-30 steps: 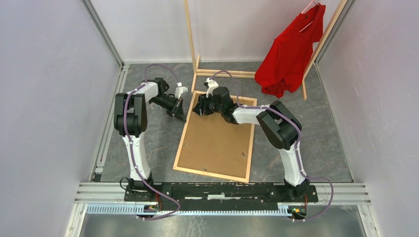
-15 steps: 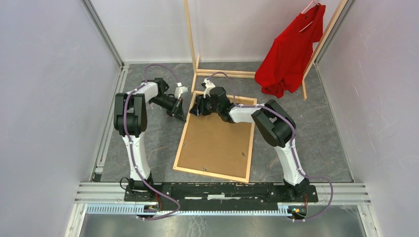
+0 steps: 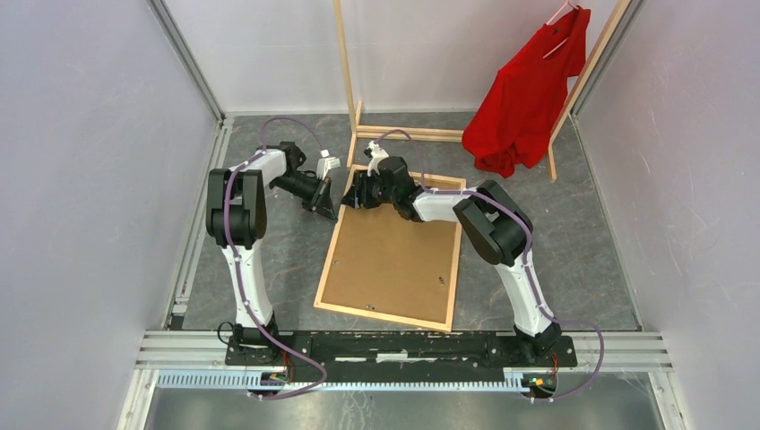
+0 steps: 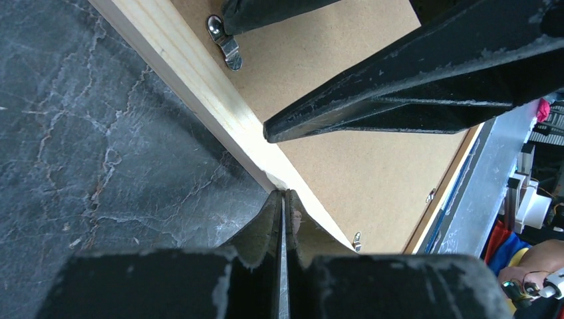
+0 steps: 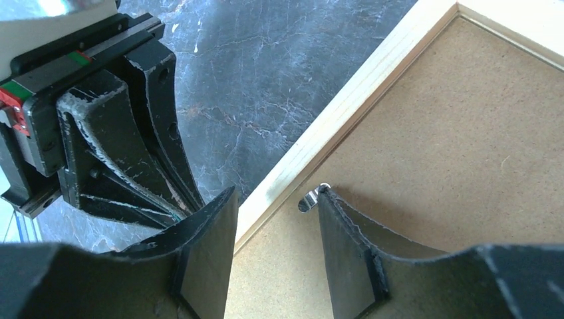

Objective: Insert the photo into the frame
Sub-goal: Install the photo frame at the center of the board.

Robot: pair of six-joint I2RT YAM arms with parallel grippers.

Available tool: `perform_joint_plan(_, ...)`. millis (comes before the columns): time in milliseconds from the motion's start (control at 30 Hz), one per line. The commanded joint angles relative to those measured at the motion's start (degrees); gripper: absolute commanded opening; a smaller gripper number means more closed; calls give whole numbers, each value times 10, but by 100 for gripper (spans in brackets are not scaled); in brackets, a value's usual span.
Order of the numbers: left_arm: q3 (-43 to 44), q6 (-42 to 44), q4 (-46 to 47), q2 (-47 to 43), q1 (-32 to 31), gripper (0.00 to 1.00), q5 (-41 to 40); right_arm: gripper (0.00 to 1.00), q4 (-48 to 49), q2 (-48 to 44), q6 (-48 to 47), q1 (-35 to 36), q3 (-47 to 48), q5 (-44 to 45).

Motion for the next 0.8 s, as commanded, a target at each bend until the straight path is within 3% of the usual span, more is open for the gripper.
perform_joint_plan(0, -13, 3, -1, -1, -6, 8, 0, 54, -2, 21, 13, 6, 20, -10)
perform_joint_plan(433, -13, 5, -1, -3, -6, 8, -3, 53, -2, 27, 24, 7, 22, -23)
perform_joint_plan(767, -17, 7, 0, -7, -6, 8, -10, 54, -7, -48, -2, -9, -43, -1)
